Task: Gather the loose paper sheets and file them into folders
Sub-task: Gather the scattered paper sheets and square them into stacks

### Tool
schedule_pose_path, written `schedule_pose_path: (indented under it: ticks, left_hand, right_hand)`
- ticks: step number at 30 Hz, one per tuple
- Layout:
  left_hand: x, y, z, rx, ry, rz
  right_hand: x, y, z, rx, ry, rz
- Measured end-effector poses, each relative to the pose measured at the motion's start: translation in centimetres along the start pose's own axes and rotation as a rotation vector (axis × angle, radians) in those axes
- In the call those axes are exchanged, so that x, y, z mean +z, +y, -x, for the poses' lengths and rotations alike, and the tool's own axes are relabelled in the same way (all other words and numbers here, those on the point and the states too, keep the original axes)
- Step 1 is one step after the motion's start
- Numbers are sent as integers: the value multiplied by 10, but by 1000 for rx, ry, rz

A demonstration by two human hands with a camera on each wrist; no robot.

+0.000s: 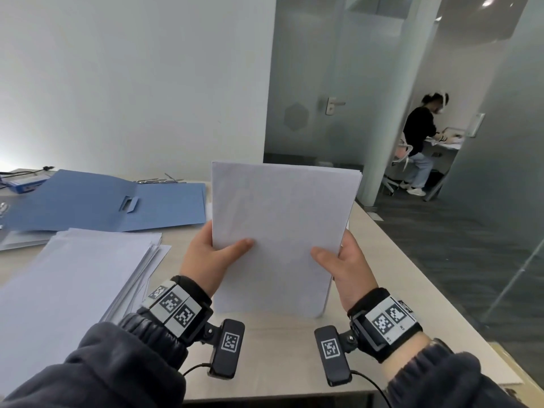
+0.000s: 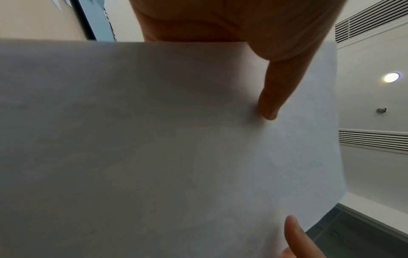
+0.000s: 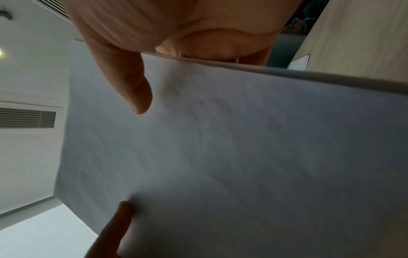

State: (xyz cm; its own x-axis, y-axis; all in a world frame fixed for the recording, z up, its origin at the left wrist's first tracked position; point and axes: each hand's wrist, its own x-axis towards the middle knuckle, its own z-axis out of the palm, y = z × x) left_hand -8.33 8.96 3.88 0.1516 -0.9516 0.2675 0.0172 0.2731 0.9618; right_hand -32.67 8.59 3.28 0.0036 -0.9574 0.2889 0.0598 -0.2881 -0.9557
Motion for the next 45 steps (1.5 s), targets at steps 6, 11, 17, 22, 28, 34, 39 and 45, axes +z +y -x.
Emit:
schedule_pose_path:
  ticks: [6, 11, 17, 22, 28, 34, 39, 45]
  left_hand:
    - [-1, -20, 4, -121, -50, -66]
    - [-19, -26, 4, -197, -92, -181]
    - [-75, -4, 3, -153, 9, -279]
    - [-154, 12, 4, -204, 147, -404]
    - [-261, 10, 15, -363, 283, -474]
    - [-326, 5, 20, -445, 414, -649]
    - [-349, -7, 18, -497, 434, -662]
    - [-291, 3, 5, -247, 435, -614]
  right_hand:
    - [7, 13, 3, 99, 28, 148]
    - [13, 13, 1, 163, 52, 248]
    - [61, 4, -4, 176, -47, 208]
    - [139, 19, -12, 276, -171, 144]
    - [235, 43, -3, 451, -422, 116]
    - [300, 60, 3, 526, -554, 53]
    - [308, 66, 1, 560, -551, 51]
    - [245, 75, -19, 530, -349, 54]
